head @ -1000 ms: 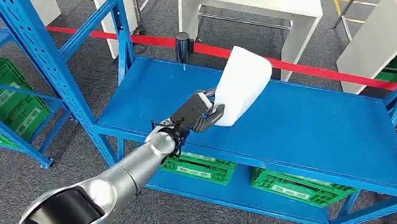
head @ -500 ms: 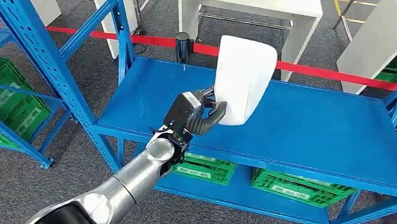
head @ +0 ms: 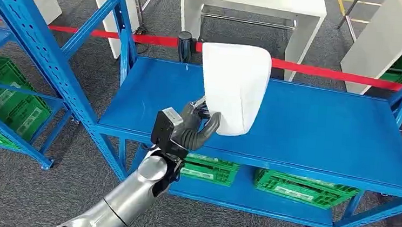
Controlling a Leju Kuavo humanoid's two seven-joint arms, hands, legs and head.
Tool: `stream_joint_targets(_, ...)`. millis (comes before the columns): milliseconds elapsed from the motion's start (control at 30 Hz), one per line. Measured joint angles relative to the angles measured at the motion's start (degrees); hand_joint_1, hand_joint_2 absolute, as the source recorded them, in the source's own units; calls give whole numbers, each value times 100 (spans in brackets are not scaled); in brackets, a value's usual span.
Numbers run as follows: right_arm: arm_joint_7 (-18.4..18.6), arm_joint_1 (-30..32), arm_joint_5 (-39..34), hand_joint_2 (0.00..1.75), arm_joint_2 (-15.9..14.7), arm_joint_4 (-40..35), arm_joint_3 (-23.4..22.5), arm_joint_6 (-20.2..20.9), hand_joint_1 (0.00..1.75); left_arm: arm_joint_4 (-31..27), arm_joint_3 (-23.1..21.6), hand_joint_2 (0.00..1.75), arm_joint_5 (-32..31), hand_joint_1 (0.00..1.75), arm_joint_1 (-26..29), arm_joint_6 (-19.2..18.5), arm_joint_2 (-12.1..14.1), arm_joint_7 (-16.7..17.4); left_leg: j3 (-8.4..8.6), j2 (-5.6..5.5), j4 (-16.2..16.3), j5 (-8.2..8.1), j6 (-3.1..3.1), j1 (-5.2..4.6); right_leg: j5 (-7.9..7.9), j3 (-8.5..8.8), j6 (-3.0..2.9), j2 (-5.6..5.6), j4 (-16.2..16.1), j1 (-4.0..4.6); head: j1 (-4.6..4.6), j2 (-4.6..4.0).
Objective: Take the parts from the cabinet and place them on the table.
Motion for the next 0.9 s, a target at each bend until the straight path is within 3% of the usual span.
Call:
stream_joint_targets(33,0,1,20,0,11,-2,0,4,0,-48,0,175,-5,175,29,0,22,2,-18,-20,-3,22,-54,-10,145,-48,-61,58,181,62,2,0)
stream_joint_targets(100,6,-9,38,0,11,-2,0,22,0,-157,-4,175,-35,175,94,-9,68,-2,-36,-29,14,74,-142,-29,102,-121,-186,74,163,59,-13,0)
stream_joint_targets(167,17,-4,66,0,22,0,0,35,0,-231,-4,175,-70,175,169,-17,125,0,-82,-30,-4,137,-238,-19,189,-187,-301,53,133,36,-11,0)
stream_joint_targets(200,22,-11,72,0,22,-2,0,42,0,-267,-7,175,-77,175,199,-22,148,2,-160,-22,89,-19,-265,-1,240,-236,-348,37,131,34,-17,0)
stream_joint_targets(233,24,-10,83,0,22,-2,0,42,0,-295,-7,175,-86,175,225,-22,173,2,-264,-9,359,-343,-290,2,294,-297,-394,37,132,33,-33,0)
stream_joint_targets(267,33,-9,90,0,22,-2,0,42,0,-330,-7,175,-94,175,244,-24,188,2,-396,-10,783,-674,-313,6,343,-364,-402,34,134,39,-39,0)
stream_joint_targets(300,33,-8,103,0,22,-2,0,44,0,-347,-7,175,-103,175,265,-24,199,2,-523,-9,1247,-946,-334,6,392,-432,-409,25,136,49,-39,0)
stream_joint_targets(333,33,-8,114,0,22,-2,0,52,0,-365,-7,175,-110,175,287,-26,217,2,-597,-9,1608,-1093,-339,6,440,-495,-410,15,138,59,-37,0)
stream_joint_targets(367,33,-9,133,0,22,-2,0,57,0,-386,-7,175,-112,175,322,-48,238,6,-564,-10,1765,-1094,-335,5,491,-558,-407,10,141,66,-37,0)
stream_joint_targets(400,33,-9,145,0,22,0,2,59,0,-417,-7,175,-112,175,364,-85,262,18,-406,-10,1666,-989,-319,5,535,-616,-401,9,142,71,-39,0)
stream_joint_targets(467,33,-10,153,0,22,-2,2,65,0,-472,-7,175,-114,175,394,-109,280,28,256,-10,809,-688,-253,-2,629,-727,-376,9,143,80,-39,0)
stream_joint_targets(500,33,-15,162,0,24,-2,2,66,0,-505,-7,175,-114,175,392,-114,280,31,670,-13,256,-691,-203,-16,673,-750,-355,10,147,81,-39,0)
stream_joint_targets(533,33,-12,164,0,31,-2,2,66,0,-550,-7,175,-114,175,393,-120,278,33,877,-13,-43,-846,-189,-51,707,-782,-309,10,146,96,-39,0)
stream_joint_targets(567,33,-10,169,0,31,-2,2,66,0,-568,-7,175,-116,175,397,-127,284,24,810,-15,9,-729,-179,-68,750,-751,-272,7,113,81,-32,0)
stream_joint_targets(600,33,-18,169,0,33,-2,4,72,0,-570,-7,175,-118,175,392,-127,293,26,771,-19,-42,-746,-150,-75,786,-743,-237,7,108,68,-59,0)
stream_joint_targets(667,33,-11,169,0,46,-2,4,74,0,-592,-7,175,-118,175,406,-127,293,33,736,-11,-96,-654,-45,-78,876,-746,-132,15,25,75,-61,0)
stream_joint_targets(700,33,-9,167,0,44,0,4,74,0,-599,-7,175,-118,175,401,-127,291,33,756,27,-138,-566,6,-45,757,-779,-118,15,107,50,-57,0)
stream_joint_targets(733,46,-11,169,0,44,0,4,74,0,-607,-7,175,-118,175,401,-127,289,31,683,21,-150,-498,61,-42,447,-857,-103,12,297,63,-44,0)
stream_joint_targets(800,37,-13,169,0,46,0,4,74,0,-607,-7,175,-118,175,418,-127,289,33,527,26,-143,-371,96,-52,-176,-1085,-62,13,1075,65,-17,0)
stream_joint_targets(833,35,-13,169,0,46,0,7,74,0,-605,-7,175,-118,175,432,-127,295,35,434,31,-128,-313,99,-62,-361,-1188,-47,13,1492,67,-13,0)
stream_joint_targets(867,35,-13,167,0,46,0,4,74,0,-605,-7,175,-118,175,449,-127,295,35,343,35,-111,-259,96,-68,-381,-1204,-42,13,1718,68,-15,0)
stream_joint_targets(900,37,-12,169,0,44,0,4,74,0,-605,-7,175,-118,175,462,-127,295,35,250,37,-85,-206,89,-70,-250,-1094,-45,13,1695,69,-13,0)
